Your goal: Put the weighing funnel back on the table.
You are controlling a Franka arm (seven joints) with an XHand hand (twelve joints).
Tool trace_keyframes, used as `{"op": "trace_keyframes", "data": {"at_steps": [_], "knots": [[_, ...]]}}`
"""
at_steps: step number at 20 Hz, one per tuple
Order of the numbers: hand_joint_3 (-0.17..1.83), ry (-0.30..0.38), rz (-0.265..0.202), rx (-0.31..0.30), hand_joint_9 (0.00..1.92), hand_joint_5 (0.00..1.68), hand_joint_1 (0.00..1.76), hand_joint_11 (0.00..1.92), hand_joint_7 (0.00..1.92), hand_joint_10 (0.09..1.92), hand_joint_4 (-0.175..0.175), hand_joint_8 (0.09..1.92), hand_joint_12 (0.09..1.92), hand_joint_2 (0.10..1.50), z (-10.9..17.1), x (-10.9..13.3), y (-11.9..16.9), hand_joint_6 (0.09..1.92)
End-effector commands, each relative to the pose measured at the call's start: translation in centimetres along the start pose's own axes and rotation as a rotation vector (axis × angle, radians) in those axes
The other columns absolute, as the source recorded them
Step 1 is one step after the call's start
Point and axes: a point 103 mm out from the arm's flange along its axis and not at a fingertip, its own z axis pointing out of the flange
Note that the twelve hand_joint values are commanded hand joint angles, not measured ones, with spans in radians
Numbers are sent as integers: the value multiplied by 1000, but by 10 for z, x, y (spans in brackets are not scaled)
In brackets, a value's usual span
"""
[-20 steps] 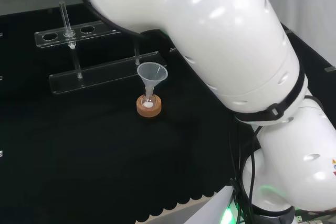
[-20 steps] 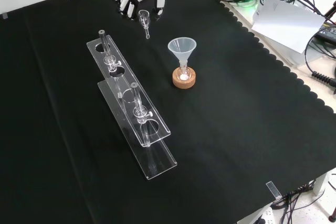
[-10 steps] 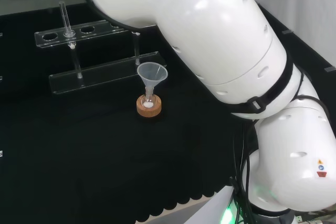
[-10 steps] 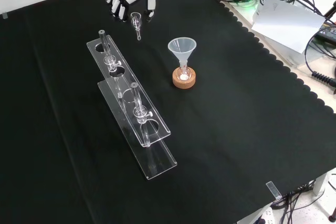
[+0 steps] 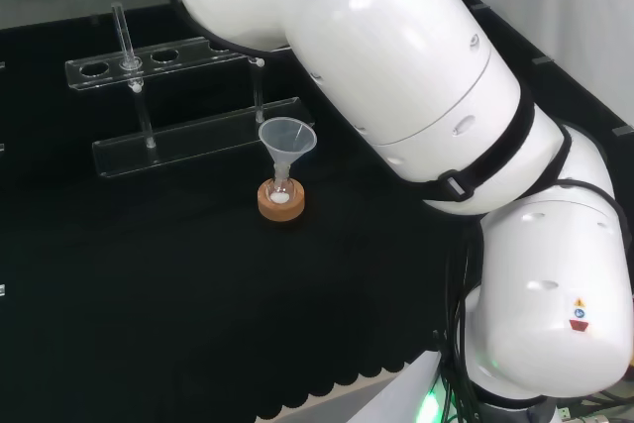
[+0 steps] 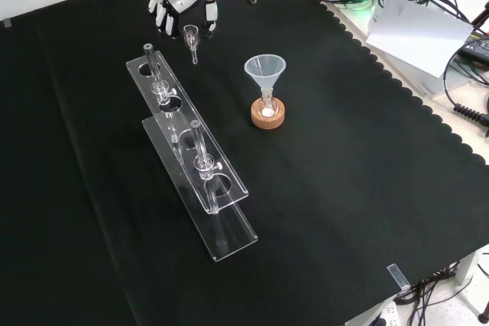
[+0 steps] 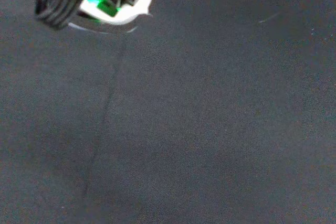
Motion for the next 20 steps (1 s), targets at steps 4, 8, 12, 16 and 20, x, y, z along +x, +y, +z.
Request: {"op": "trace_keyframes", "data": {"at_steps": [4, 8, 12, 16, 20], "knots": [[840, 35, -12, 25, 936, 1150, 1092, 629, 688, 461, 175, 599, 1231, 619, 25, -10, 23, 979], [839, 48, -11, 30, 936, 1150, 1092, 629, 688, 460, 175, 598, 1230, 619, 35, -13, 28, 979], [839, 55, -15, 29, 936, 1150, 1092, 630, 687, 459, 175, 597, 1228, 620, 46, -12, 35, 978], [838, 61, -16, 28, 937, 1150, 1092, 630, 686, 457, 175, 596, 1227, 620, 55, -8, 42, 978], [838, 47, -19, 33, 936, 1149, 1092, 631, 684, 456, 175, 595, 1226, 620, 62, -3, 52, 979]]}}
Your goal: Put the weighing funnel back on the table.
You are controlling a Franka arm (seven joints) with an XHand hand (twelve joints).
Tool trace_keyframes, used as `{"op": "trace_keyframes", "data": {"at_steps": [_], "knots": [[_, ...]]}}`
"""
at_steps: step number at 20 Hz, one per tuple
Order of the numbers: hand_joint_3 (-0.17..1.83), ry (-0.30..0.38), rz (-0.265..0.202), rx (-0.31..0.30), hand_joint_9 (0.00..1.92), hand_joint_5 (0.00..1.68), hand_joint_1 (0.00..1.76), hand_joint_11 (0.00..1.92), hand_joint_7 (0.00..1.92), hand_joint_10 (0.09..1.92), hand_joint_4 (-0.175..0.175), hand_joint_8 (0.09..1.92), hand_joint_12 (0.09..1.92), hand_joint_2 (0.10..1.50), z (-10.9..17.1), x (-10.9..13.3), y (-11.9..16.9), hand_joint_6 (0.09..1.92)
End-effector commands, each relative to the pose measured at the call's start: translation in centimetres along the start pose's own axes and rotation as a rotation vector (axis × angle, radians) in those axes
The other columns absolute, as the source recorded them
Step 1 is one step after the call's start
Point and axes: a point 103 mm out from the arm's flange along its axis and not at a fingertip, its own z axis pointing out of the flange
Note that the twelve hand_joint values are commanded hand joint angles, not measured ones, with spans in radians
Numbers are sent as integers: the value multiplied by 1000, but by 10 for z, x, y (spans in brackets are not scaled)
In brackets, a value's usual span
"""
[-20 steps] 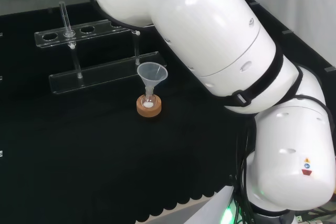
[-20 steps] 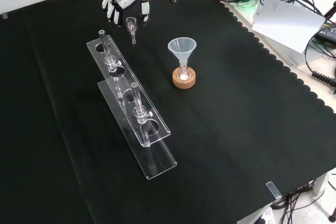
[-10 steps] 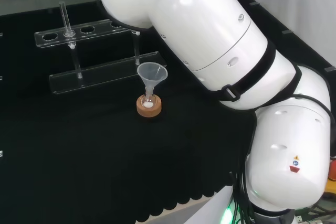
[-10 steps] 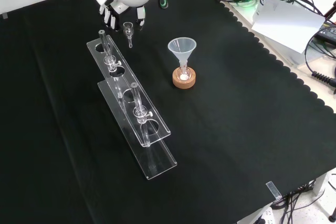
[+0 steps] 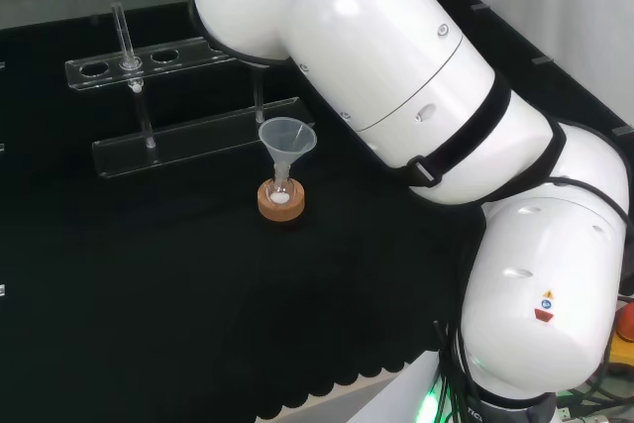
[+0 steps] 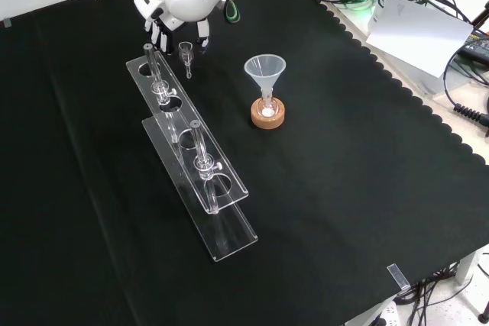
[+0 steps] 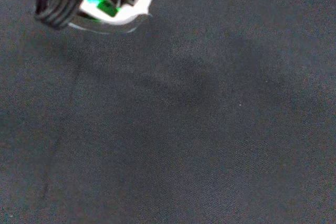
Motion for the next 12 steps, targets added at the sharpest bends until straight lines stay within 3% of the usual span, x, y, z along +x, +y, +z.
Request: {"op": "trace_keyframes", "data": {"at_steps": [1, 12], "knots": [[838, -14, -3, -2, 936, 1149, 1092, 631, 684, 455, 175, 595, 1226, 620, 9, 5, 15, 979], [836, -20, 18, -12, 930, 1149, 1092, 635, 676, 451, 175, 593, 1224, 621, 12, 7, 29, 979]]}}
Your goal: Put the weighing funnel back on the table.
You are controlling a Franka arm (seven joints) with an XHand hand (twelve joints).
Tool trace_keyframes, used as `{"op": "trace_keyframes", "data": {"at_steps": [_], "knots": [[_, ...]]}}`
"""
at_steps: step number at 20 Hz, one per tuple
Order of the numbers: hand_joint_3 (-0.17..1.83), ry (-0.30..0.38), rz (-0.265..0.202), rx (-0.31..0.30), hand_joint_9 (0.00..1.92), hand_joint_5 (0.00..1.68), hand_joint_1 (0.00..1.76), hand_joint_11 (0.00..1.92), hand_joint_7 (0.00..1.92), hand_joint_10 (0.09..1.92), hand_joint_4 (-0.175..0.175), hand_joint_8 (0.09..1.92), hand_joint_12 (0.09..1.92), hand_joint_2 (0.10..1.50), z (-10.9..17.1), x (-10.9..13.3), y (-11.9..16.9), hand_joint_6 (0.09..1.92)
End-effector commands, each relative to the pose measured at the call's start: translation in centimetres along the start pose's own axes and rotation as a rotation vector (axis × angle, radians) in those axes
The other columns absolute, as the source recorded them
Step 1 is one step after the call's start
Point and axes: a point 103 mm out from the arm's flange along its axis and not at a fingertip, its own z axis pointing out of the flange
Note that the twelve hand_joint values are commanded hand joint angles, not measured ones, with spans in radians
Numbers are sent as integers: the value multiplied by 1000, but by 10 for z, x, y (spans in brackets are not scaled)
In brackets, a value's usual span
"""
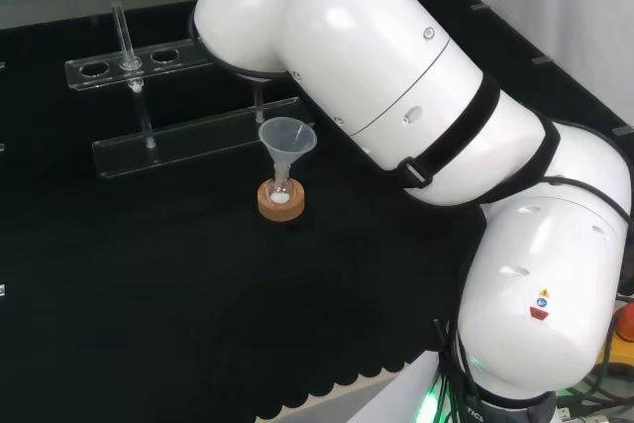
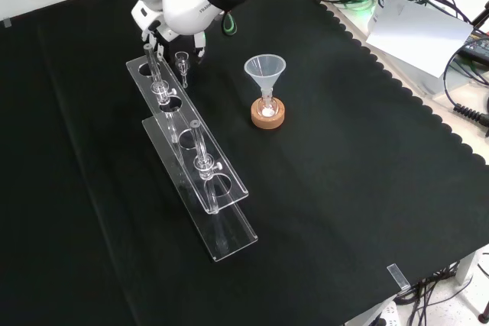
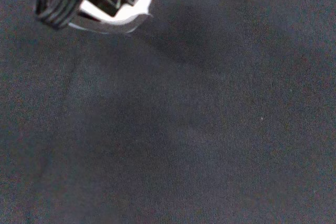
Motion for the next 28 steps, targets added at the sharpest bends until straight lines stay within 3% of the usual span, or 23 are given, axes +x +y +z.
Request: {"op": "trace_keyframes", "data": {"at_steps": [1, 28], "knots": [[836, -4, 11, 1, 930, 1149, 1092, 635, 676, 450, 175, 593, 1224, 622, 1, 0, 7, 979], [832, -28, 12, -9, 926, 1147, 1091, 639, 672, 447, 175, 597, 1219, 624, 8, 3, 21, 980]]}}
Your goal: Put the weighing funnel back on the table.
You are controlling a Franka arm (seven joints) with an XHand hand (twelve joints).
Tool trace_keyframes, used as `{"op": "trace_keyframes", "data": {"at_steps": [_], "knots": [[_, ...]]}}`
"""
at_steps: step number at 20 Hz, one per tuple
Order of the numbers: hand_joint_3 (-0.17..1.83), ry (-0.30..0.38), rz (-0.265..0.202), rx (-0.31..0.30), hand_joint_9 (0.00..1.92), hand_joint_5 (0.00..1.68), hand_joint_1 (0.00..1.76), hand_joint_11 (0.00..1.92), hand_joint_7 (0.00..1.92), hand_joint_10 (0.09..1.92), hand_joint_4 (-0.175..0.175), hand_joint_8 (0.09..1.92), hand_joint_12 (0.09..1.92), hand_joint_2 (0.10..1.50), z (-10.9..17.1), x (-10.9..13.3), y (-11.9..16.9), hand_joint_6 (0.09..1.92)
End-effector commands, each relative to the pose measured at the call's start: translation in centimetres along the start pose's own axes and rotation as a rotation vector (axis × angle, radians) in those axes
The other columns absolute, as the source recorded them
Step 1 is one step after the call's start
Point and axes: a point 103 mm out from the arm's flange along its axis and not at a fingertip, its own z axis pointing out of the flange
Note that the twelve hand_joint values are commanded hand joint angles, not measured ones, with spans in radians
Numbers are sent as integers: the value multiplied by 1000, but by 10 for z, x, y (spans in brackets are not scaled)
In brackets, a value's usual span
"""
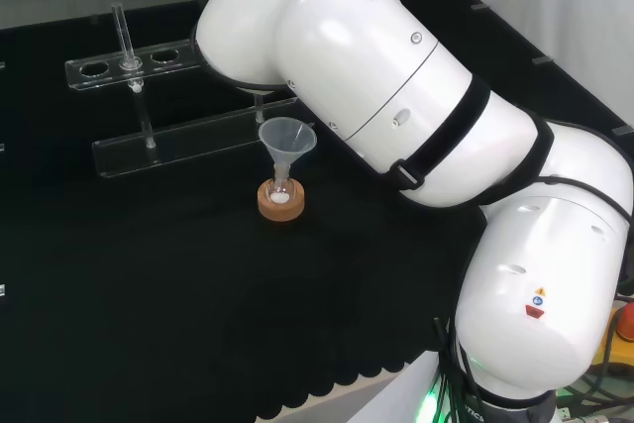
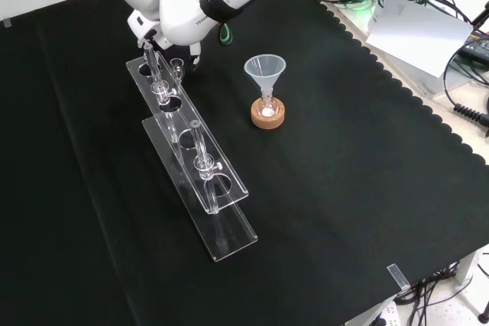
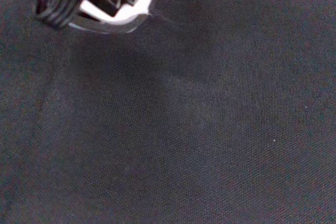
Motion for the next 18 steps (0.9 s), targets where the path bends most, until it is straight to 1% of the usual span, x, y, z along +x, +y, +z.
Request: {"op": "trace_keyframes", "data": {"at_steps": [1, 9, 11, 13, 15, 16, 17, 18], "knots": [[832, -11, 2, 2, 926, 1147, 1091, 639, 672, 447, 175, 597, 1218, 624, -2, 2, 1, 980], [831, -8, 1, -1, 912, 1145, 1090, 634, 649, 442, 175, 592, 1215, 626, -3, 5, 1, 982], [802, -10, 6, -1, 895, 1125, 1083, 624, 624, 442, 175, 597, 1218, 649, -4, 6, 0, 1000], [728, -6, 11, -3, 869, 1097, 1070, 607, 588, 452, 175, 615, 1228, 698, -4, 6, -2, 1009], [553, 0, 16, -5, 820, 1055, 1050, 571, 524, 483, 175, 645, 1250, 803, -6, 6, -5, 1002], [428, 6, 17, -5, 789, 1024, 1036, 550, 489, 505, 175, 663, 1263, 877, -7, 6, -6, 1012], [384, 15, 18, -2, 761, 954, 991, 532, 463, 526, 131, 672, 1269, 881, -7, 5, -6, 977], [411, 17, 19, 4, 739, 891, 954, 516, 444, 544, 88, 677, 1273, 851, -8, 5, -7, 935]]}}
